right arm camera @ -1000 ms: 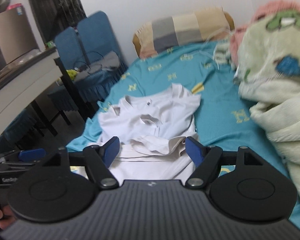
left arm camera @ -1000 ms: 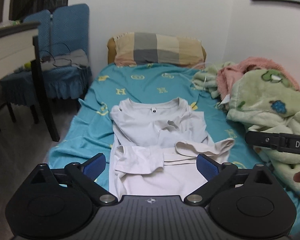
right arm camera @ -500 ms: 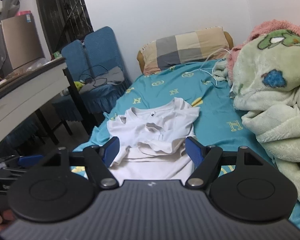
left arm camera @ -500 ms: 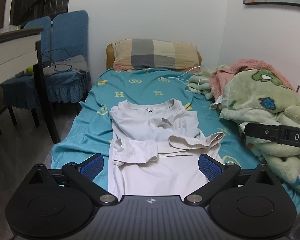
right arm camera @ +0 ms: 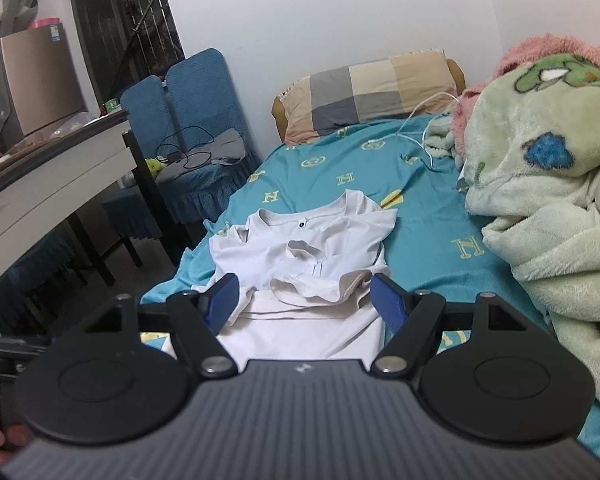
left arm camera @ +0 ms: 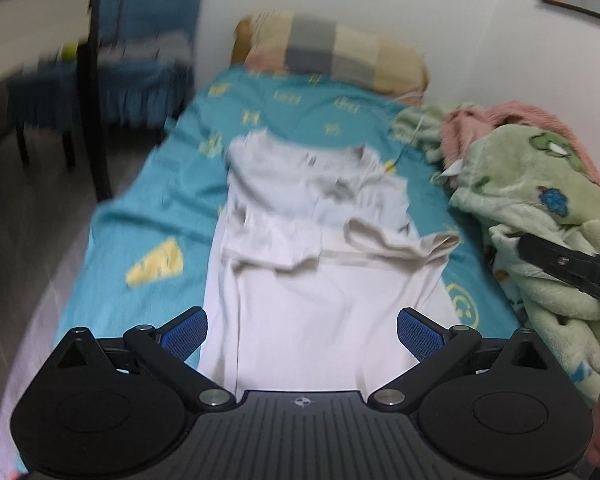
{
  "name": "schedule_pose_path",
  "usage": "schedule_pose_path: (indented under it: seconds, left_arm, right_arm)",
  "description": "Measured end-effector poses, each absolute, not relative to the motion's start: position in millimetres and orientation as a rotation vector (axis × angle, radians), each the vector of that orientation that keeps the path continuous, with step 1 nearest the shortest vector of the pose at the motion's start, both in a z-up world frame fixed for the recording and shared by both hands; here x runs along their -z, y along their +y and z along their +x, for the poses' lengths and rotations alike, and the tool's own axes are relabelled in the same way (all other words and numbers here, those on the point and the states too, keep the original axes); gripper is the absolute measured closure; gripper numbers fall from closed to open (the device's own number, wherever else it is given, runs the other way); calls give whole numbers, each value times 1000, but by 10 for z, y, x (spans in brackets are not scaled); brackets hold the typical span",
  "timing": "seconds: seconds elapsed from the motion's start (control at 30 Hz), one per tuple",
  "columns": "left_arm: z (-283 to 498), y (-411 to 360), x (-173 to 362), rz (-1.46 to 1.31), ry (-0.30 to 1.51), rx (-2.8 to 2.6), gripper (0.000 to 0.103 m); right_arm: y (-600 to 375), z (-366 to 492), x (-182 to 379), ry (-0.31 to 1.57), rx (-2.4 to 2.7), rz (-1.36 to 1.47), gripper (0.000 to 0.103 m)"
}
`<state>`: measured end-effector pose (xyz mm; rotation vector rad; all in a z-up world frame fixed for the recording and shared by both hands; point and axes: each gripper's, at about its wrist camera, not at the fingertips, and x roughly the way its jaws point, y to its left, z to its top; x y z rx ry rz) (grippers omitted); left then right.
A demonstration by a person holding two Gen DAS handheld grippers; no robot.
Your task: Fold clothes
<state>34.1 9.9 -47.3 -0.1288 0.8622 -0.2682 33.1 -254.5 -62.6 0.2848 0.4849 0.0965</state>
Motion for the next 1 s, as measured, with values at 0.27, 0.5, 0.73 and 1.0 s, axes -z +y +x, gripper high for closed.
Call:
schedule_pose_path:
  seconds: [0.27,0.5,0.73,1.0]
  left_arm:
    - [544,303,836,-374,1104,267,2]
    - [650,492,1246,-656,1274,257,6]
    - [696,579,1549,-813,1323,178,12]
    - [732,759,1592,-968,1195,69,25]
  right_arm:
    - [-2616,375,719,556,-98,380,29]
    - [-2802,483,1022,724,-170,697,27]
    - [-2733,509,1482,922,-244,1055,27]
    - [-2626,433,1848,1069,-83,1181,27]
